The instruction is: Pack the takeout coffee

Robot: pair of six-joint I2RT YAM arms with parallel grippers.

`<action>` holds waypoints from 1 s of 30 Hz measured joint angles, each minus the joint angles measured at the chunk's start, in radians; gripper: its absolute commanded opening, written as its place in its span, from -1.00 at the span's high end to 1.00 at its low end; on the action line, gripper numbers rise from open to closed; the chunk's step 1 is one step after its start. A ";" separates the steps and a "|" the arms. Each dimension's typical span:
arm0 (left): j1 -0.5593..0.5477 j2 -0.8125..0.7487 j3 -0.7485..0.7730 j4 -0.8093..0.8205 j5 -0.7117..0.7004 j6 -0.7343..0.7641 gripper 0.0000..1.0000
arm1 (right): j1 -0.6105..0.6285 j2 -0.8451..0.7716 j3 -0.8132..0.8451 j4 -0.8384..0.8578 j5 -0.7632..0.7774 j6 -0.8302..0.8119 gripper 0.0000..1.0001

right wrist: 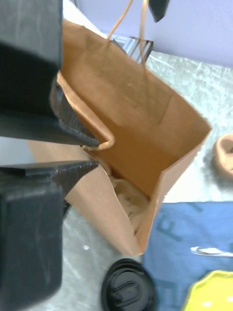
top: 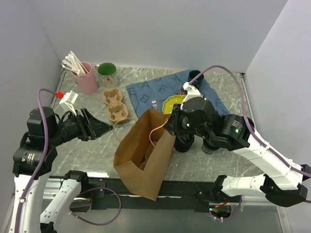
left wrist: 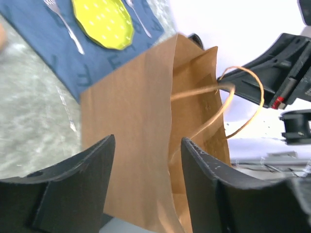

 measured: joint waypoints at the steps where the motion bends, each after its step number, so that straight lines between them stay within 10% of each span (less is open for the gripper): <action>1: 0.000 0.010 0.027 -0.012 -0.019 0.012 -0.33 | -0.002 -0.002 -0.004 0.024 -0.003 -0.030 0.79; 13: 0.000 0.161 0.288 -0.085 -0.202 0.071 -0.47 | -0.016 -0.008 -0.042 0.243 -0.162 -0.327 1.00; 30: -0.003 0.205 0.131 -0.089 -0.219 0.070 -0.51 | -0.017 -0.050 -0.138 0.443 -0.526 -0.744 1.00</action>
